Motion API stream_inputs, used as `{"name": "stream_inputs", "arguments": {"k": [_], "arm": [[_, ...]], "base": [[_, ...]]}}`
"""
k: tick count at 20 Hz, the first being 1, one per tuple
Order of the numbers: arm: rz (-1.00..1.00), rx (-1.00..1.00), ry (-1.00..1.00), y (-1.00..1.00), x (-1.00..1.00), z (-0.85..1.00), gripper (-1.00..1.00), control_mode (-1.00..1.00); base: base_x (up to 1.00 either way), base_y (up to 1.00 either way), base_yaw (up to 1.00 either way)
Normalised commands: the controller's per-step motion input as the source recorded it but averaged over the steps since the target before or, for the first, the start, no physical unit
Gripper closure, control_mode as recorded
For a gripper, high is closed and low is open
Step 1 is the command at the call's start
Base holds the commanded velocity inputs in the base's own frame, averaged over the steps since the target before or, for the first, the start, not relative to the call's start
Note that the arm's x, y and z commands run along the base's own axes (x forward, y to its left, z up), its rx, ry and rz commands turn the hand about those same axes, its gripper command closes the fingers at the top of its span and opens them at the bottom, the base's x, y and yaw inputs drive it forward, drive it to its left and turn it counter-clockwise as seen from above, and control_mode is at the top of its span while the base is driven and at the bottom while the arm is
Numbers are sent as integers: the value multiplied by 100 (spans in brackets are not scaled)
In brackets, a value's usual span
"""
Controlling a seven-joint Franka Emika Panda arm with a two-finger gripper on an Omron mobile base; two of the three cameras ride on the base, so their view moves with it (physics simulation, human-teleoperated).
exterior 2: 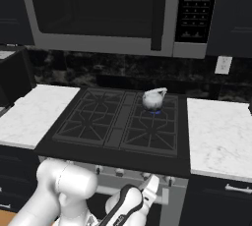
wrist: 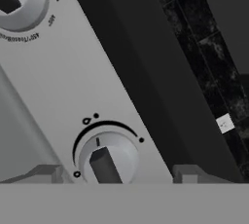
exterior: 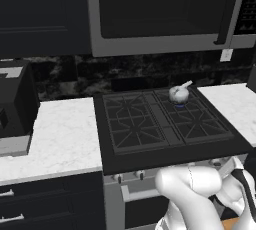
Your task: Turn off the rear right burner of the stove.
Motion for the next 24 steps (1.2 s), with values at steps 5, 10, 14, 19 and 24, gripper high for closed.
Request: {"name": "stream_inputs", "arguments": {"k": [5,10,14,19,24], "arm": [[1,7,1,0,27,0,100,-100],[0,16,0,0,38,20,100,-100],[-2,20,2,0,40,42,100,-100],[-15,30,0,0,18,58,100,-100],[-25,43,-1,0,0,63,100,-100]], "base": [[0,0,0],[0,0,0],[0,0,0],[0,0,0],[0,0,0]]}}
